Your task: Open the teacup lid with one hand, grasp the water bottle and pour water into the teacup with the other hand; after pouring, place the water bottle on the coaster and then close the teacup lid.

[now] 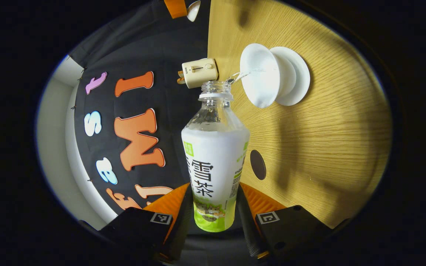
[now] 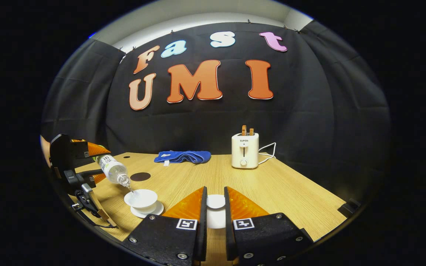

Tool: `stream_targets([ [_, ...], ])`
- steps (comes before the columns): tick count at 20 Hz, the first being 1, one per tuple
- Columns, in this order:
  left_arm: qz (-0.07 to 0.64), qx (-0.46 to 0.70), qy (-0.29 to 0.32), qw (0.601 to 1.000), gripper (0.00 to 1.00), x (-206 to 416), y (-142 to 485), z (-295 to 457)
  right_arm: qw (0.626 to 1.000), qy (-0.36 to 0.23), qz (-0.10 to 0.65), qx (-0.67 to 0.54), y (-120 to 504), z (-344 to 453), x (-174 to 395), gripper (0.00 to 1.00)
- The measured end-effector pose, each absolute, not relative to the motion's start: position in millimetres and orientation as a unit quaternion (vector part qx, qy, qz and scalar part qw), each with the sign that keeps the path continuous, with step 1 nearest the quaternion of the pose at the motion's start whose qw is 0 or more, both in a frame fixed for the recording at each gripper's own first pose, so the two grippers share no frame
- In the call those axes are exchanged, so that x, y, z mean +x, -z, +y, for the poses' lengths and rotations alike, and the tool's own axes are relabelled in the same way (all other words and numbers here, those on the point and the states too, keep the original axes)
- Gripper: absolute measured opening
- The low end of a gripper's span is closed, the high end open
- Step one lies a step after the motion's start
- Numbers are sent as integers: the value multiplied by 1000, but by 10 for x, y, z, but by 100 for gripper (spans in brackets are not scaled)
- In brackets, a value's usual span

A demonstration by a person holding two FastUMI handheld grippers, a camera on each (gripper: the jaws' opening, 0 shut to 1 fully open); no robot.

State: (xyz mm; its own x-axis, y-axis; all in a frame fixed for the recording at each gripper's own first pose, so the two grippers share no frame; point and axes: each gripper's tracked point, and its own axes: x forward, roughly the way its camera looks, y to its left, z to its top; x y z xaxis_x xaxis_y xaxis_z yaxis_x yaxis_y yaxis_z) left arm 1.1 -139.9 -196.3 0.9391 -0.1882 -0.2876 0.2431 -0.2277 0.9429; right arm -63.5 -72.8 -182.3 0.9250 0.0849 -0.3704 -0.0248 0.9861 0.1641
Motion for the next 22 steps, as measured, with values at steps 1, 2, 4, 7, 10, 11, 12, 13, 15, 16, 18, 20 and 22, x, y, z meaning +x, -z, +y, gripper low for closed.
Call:
stream_targets([
  [1, 17, 766, 173, 619, 72, 16, 1967, -1397, 978, -29, 192, 77, 1826, -734, -637, 22],
  [2, 15, 767, 173, 617, 69, 16, 1954, -1403, 978, -28, 192, 76, 1824, -748, -639, 21],
  [4, 12, 771, 172, 613, 69, 24, 1940, -1401, 978, -27, 191, 76, 1818, -755, -639, 22],
  [7, 7, 778, 170, 605, 69, 40, 1909, -1406, 978, -29, 190, 76, 1815, -753, -635, 21],
  [10, -4, 788, 167, 593, 66, 59, 1859, -1416, 978, -31, 190, 75, 1818, -750, -636, 21],
  [11, -7, 791, 166, 589, 66, 68, 1848, -1420, 979, -31, 190, 74, 1820, -760, -632, 22],
  [12, -10, 793, 165, 586, 69, 69, 1831, -1427, 979, -31, 190, 73, 1820, -771, -633, 21],
  [13, -13, 797, 165, 581, 69, 83, 1820, -1428, 979, -30, 190, 74, 1820, -776, -633, 21],
  [15, -22, 805, 163, 570, 72, 100, 1763, -1445, 978, -31, 190, 76, 1821, -776, -638, 22],
  [16, -26, 808, 161, 567, 69, 105, 1746, -1455, 978, -31, 190, 76, 1822, -782, -633, 21],
  [18, -31, 813, 155, 561, 69, 123, 1716, -1438, 978, -35, 193, 75, 1838, -765, -641, 21],
  [20, -35, 818, 153, 554, 69, 136, 1690, -1451, 978, -37, 194, 73, 1842, -770, -646, 21],
  [22, -41, 823, 153, 545, 69, 149, 1655, -1464, 978, -37, 194, 72, 1836, -780, -648, 22],
])
